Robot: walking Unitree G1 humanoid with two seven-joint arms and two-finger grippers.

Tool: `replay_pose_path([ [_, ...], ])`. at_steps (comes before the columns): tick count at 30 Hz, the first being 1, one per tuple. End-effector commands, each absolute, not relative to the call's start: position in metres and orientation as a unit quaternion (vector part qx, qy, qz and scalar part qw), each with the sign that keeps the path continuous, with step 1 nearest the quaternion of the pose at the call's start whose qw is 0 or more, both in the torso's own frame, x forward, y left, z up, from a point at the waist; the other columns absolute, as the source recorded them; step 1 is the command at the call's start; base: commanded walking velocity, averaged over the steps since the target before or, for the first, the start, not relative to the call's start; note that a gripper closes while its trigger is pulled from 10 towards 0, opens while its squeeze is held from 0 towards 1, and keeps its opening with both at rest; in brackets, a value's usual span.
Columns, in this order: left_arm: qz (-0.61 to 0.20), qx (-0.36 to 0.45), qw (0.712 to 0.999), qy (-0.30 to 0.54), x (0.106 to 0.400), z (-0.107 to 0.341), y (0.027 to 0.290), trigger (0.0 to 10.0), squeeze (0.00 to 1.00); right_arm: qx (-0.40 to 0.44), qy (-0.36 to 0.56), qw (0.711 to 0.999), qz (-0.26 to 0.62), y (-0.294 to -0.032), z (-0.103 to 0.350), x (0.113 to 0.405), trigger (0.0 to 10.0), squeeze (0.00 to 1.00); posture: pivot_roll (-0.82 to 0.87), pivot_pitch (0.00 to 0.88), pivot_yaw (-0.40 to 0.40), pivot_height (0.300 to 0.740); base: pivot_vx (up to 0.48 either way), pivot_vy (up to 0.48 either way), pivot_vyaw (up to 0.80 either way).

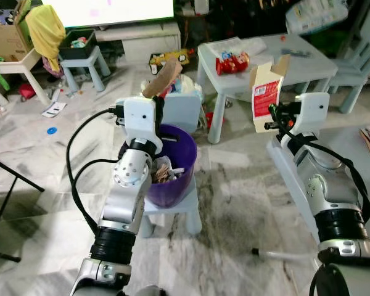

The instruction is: Picking trash to rubbish bin

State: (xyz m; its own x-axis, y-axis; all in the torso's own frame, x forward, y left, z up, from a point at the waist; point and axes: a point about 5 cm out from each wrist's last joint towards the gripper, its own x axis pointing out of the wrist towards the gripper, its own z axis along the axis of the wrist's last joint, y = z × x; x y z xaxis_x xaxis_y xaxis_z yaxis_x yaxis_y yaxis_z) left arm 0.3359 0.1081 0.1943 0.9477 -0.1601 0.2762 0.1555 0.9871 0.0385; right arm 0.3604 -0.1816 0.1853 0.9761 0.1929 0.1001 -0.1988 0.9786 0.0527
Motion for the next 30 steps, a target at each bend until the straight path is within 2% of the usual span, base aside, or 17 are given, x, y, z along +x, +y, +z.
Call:
replay_pose_path([
  [1, -0.061, 0.007, 0.990, -0.129, 0.334, 0.190, 0.118, 0.0, 0.00, 0.036, -0.043, 0.992, 0.116, -0.175, 0.182, 0.355, 0.0, 0.00, 0.01, 0.105, -0.012, 0.740, 0.480, 0.000, 0.00],
  [5, -0.048, 0.005, 0.992, -0.117, 0.328, 0.183, 0.125, 0.0, 0.00, 0.054, -0.045, 0.986, 0.153, -0.164, 0.173, 0.338, 0.0, 0.00, 0.01, 0.107, -0.011, 0.740, 0.440, 0.000, 0.00],
  [8, -0.037, 0.001, 0.993, -0.114, 0.326, 0.180, 0.128, 0.0, 0.00, 0.066, -0.039, 0.983, 0.165, -0.157, 0.167, 0.327, 0.0, 0.00, 0.01, 0.108, -0.013, 0.740, 0.000, 0.000, 0.00],
  [10, -0.025, 0.004, 0.993, -0.115, 0.324, 0.180, 0.133, 1.8, 0.00, 0.073, -0.036, 0.982, 0.169, -0.154, 0.162, 0.316, 0.0, 0.00, 0.01, 0.108, -0.013, 0.740, 0.000, 0.000, 0.00],
  [14, -0.015, 0.002, 0.993, -0.116, 0.322, 0.179, 0.137, 1.9, 0.00, 0.073, -0.035, 0.982, 0.172, -0.152, 0.160, 0.306, 0.0, 0.00, 0.01, 0.109, -0.009, 0.740, 0.000, 0.000, 0.00],
  [18, 0.005, -0.001, 0.994, -0.112, 0.309, 0.175, 0.147, 3.9, 0.00, 0.064, -0.036, 0.983, 0.170, -0.156, 0.163, 0.293, 0.0, 0.00, 0.01, 0.111, -0.002, 0.740, 0.000, 0.000, 0.00],
  [19, 0.003, 0.002, 0.994, -0.106, 0.307, 0.172, 0.148, 3.6, 0.00, 0.052, -0.041, 0.981, 0.180, -0.154, 0.167, 0.293, 0.0, 0.00, 0.01, 0.113, 0.001, 0.740, 0.000, 0.000, 0.00],
  [22, 0.003, -0.002, 0.995, -0.103, 0.306, 0.171, 0.149, 3.5, 0.00, 0.041, -0.046, 0.979, 0.194, -0.152, 0.172, 0.293, 0.0, 0.00, 0.01, 0.113, 0.002, 0.740, 0.000, 0.000, 0.00],
  [23, 0.002, -0.001, 0.995, -0.102, 0.306, 0.171, 0.149, 2.6, 0.00, 0.035, -0.046, 0.978, 0.201, -0.150, 0.174, 0.293, 0.0, 0.00, 0.01, 0.113, 0.002, 0.740, 0.000, 0.000, 0.80],
  [26, 0.001, 0.000, 0.995, -0.102, 0.306, 0.172, 0.148, 2.6, 0.00, 0.028, -0.046, 0.976, 0.210, -0.148, 0.176, 0.292, 0.0, 0.00, 0.01, 0.112, 0.001, 0.740, 0.000, 0.000, 0.80],
  [27, -0.002, 0.000, 0.995, -0.103, 0.306, 0.174, 0.148, 0.0, 0.00, 0.019, -0.045, 0.975, 0.219, -0.147, 0.178, 0.290, 0.0, 0.00, 0.02, 0.111, 0.000, 0.740, 0.000, 0.000, 0.80],
  [30, -0.004, -0.002, 0.995, -0.103, 0.308, 0.177, 0.147, 0.0, 0.00, 0.014, -0.041, 0.974, 0.224, -0.146, 0.179, 0.286, 0.0, 0.00, 0.02, 0.105, -0.002, 0.740, 0.000, 0.000, 0.53],
])
